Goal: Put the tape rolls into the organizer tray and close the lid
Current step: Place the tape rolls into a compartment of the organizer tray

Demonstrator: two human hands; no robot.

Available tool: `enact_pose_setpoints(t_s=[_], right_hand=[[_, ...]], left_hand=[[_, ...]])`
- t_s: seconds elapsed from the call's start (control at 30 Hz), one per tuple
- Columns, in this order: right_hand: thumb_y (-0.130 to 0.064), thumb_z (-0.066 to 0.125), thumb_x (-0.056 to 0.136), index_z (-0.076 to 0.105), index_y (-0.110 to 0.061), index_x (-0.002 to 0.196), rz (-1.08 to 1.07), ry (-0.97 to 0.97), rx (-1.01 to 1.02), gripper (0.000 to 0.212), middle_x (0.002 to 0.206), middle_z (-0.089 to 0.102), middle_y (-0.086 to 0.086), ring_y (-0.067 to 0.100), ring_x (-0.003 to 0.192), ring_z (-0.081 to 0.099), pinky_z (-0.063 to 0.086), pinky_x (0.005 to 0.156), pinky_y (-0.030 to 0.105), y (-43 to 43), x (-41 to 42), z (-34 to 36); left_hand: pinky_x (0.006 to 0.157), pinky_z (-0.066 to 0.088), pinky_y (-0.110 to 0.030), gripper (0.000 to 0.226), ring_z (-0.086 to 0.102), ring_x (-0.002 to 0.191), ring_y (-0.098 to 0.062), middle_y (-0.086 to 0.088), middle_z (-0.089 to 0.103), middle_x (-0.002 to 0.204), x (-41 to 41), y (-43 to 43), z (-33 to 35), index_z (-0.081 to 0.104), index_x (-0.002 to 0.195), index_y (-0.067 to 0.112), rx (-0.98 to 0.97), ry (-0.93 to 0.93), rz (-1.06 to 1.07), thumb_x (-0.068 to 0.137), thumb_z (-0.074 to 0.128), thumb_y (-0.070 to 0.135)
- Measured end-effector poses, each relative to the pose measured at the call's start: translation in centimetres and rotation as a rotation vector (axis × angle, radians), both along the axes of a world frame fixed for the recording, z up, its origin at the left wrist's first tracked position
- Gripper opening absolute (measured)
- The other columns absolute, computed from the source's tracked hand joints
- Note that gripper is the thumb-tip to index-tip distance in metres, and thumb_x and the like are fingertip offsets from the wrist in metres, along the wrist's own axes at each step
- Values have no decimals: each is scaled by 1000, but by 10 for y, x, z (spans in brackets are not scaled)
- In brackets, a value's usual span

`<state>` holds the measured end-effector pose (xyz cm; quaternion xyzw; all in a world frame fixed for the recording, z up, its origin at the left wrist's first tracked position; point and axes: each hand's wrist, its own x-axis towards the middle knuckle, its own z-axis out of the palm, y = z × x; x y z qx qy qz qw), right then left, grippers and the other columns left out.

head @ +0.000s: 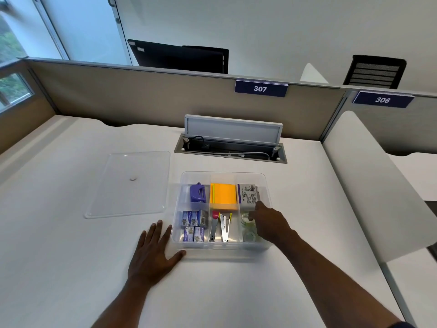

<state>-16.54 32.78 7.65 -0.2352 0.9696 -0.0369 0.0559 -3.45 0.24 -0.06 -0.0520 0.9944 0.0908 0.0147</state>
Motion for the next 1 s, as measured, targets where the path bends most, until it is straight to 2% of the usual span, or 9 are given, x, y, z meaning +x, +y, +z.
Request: enact_pose_setpoints(t_s=[0.23,0.5,0.73,1.0], right_hand=[[-12,60,86,64,-14,104,11,10,96,19,129,51,17,34,87,69,57,75,41,-4,-3,-3],[-19,57,90,60,-10,102,22,64,98,15,130,52,17,33,84,69,59,74,41,-5,-10,-11],[-17,61,87,62,-13,105,48,44,107,19,131,51,17,32,85,69,58,75,41,-7,-11,-13],[-13,59,88,58,-6,106,10,64,95,19,137,47,20,33,83,69,58,73,43,-11,-7,-10]], left_hand=[[122,4,-40,95,0,149,-19,-6,5,161,0,0,1,12,150,28,3,0,3,75,14,84],[122,5,-41,94,0,149,-18,-5,5,161,0,0,-2,13,150,27,10,-1,8,76,17,84],[122,6,-41,95,3,149,-19,-6,8,161,-1,-1,-1,15,150,26,4,10,6,75,16,84],[122,5,-40,93,2,149,-19,-5,6,161,-1,-2,-4,13,150,27,-5,3,6,77,16,84]])
